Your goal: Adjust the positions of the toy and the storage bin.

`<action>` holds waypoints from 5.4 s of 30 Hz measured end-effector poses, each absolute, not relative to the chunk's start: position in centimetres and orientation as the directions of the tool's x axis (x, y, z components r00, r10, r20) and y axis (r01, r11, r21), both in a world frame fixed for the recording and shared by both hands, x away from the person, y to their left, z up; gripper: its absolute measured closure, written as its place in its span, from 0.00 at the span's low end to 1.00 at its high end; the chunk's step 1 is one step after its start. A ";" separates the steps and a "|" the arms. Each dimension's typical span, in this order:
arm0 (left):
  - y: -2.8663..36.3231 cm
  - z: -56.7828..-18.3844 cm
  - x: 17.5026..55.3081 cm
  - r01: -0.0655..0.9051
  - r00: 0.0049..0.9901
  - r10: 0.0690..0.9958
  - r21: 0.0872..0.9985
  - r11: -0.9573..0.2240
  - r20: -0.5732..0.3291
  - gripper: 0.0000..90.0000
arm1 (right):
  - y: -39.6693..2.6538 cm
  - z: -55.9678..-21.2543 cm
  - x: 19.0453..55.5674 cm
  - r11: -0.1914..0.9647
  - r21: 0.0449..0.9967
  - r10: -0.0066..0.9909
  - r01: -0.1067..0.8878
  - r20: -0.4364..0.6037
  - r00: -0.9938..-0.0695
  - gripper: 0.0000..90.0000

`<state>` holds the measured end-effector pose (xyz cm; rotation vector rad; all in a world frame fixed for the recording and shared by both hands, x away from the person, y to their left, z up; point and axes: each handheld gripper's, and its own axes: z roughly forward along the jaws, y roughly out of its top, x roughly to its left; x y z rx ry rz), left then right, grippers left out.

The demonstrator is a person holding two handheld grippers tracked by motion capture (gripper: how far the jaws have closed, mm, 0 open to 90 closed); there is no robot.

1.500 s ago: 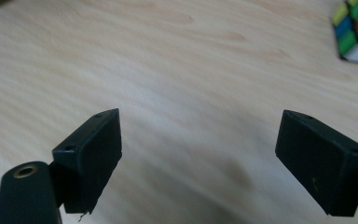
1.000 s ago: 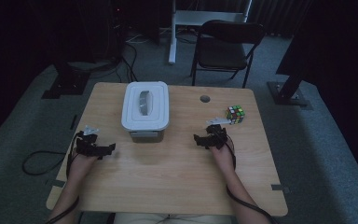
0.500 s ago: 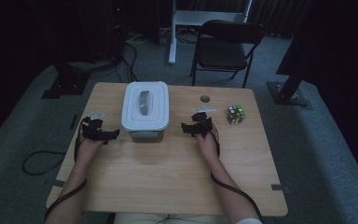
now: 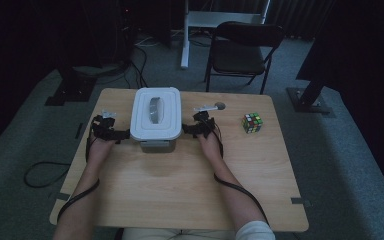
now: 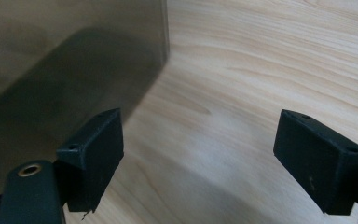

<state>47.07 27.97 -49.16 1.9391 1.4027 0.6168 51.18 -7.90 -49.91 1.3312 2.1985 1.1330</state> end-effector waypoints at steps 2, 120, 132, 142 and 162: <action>27.8 -49.2 47.4 0.642 0.312 0.950 0.737 -0.213 0.003 0.01 | -7.6 -49.7 51.4 0.236 0.771 0.858 0.592 0.120 -0.500 0.17; 15.3 -48.9 33.2 0.495 0.635 0.767 0.715 -0.494 0.091 0.02 | -19.2 -50.4 29.6 0.311 0.815 0.716 0.490 0.138 -0.684 0.22; 15.6 -48.7 32.3 0.486 0.636 0.767 0.729 -0.482 0.083 0.02 | -18.9 -50.3 28.7 0.326 0.818 0.712 0.474 0.118 -0.693 0.22; 16.5 -49.7 32.5 0.456 0.660 0.749 0.757 -0.467 0.065 0.02 | -19.5 -51.1 28.6 0.344 0.811 0.720 0.473 0.095 -0.687 0.16; 21.3 -51.1 31.5 0.557 0.627 0.778 0.721 -0.412 -0.039 0.02 | -26.1 -49.2 34.2 0.156 0.840 0.840 0.519 0.164 -0.518 0.13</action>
